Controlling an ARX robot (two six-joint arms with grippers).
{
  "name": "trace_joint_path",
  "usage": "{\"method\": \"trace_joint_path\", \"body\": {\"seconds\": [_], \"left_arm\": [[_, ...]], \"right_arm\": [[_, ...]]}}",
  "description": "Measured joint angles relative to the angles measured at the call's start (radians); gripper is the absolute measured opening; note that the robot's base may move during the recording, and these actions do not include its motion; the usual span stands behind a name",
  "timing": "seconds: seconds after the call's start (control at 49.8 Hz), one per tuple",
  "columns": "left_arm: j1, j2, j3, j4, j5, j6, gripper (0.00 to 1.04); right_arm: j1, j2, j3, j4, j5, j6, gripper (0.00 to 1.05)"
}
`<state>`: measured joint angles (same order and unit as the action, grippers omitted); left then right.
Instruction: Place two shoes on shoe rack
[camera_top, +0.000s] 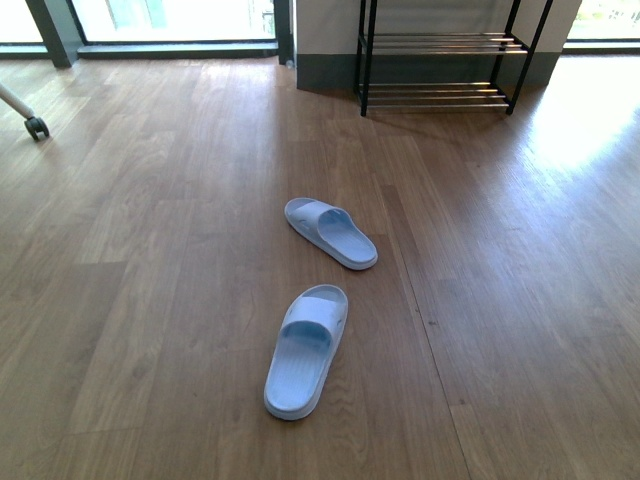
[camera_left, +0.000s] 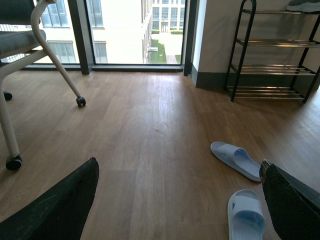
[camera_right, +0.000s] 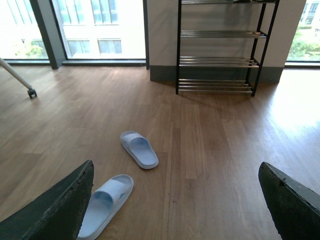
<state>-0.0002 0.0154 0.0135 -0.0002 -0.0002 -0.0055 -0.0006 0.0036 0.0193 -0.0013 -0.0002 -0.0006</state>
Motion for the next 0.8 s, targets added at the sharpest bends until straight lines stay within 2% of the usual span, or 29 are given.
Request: {"method": "trace_joint_path", "body": {"seconds": [0.803], "left_arm": [[0.000,0.000,0.000,0.000,0.000,0.000,0.95]], "right_arm": [[0.000,-0.001,0.000,0.000,0.000,0.000,0.95]]}}
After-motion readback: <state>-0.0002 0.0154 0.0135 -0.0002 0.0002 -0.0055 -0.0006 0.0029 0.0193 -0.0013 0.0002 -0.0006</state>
